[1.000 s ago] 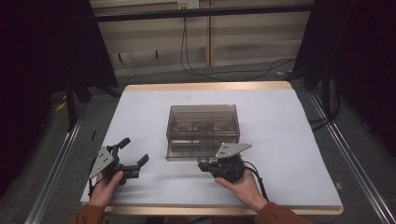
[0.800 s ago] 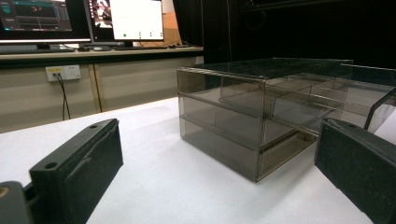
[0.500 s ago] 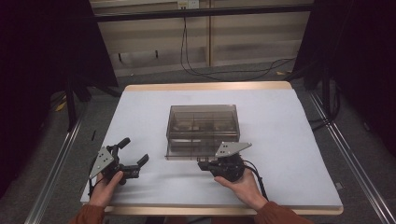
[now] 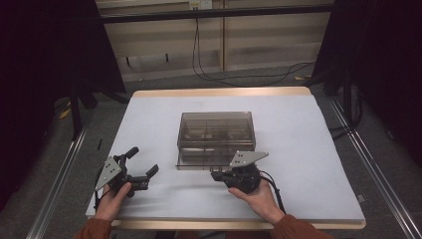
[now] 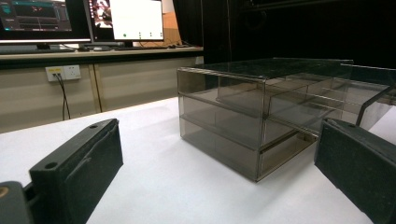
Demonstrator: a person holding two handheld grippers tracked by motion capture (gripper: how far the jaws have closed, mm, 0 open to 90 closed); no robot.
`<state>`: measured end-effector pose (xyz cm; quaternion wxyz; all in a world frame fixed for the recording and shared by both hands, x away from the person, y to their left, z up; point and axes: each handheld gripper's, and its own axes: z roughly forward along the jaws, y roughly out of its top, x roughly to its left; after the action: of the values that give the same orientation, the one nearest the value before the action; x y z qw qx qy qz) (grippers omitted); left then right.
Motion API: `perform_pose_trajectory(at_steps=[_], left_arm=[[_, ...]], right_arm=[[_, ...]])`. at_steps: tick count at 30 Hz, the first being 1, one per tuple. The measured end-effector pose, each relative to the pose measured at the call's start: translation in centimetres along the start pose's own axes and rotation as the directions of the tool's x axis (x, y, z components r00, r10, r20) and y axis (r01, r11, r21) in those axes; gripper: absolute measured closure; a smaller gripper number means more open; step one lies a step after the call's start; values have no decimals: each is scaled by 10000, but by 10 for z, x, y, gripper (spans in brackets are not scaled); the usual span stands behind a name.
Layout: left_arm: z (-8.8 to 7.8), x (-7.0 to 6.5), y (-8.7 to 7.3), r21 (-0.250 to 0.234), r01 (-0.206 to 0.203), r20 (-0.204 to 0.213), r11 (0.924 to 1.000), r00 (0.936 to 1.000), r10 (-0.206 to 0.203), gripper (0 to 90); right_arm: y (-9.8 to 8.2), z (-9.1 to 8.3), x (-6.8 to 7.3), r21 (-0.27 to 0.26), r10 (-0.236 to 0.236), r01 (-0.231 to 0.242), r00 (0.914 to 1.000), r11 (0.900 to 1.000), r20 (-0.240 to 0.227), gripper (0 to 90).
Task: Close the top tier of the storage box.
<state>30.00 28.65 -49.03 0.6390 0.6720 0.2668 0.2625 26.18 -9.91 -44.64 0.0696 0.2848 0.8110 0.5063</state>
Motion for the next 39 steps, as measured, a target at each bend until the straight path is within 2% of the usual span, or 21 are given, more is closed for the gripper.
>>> perform_pose_trajectory(at_steps=[21,23,33,39], left_arm=[[0,0,0,12,-6,-6,10000,10000,6,10],[0,0,0,-9,25,5,10000,10000,-25,10],[0,0,0,-5,36,32,10000,10000,-36,10],[0,0,0,-2,43,39,10000,10000,-43,10]], right_arm=[[1,0,-1,-28,26,-26,10000,10000,-33,900],[0,1,-1,112,29,-30,10000,9999,15,900],[2,3,-5,4,145,-145,9998,9999,136,900],[2,3,-6,1,56,-56,9998,10000,178,900]])
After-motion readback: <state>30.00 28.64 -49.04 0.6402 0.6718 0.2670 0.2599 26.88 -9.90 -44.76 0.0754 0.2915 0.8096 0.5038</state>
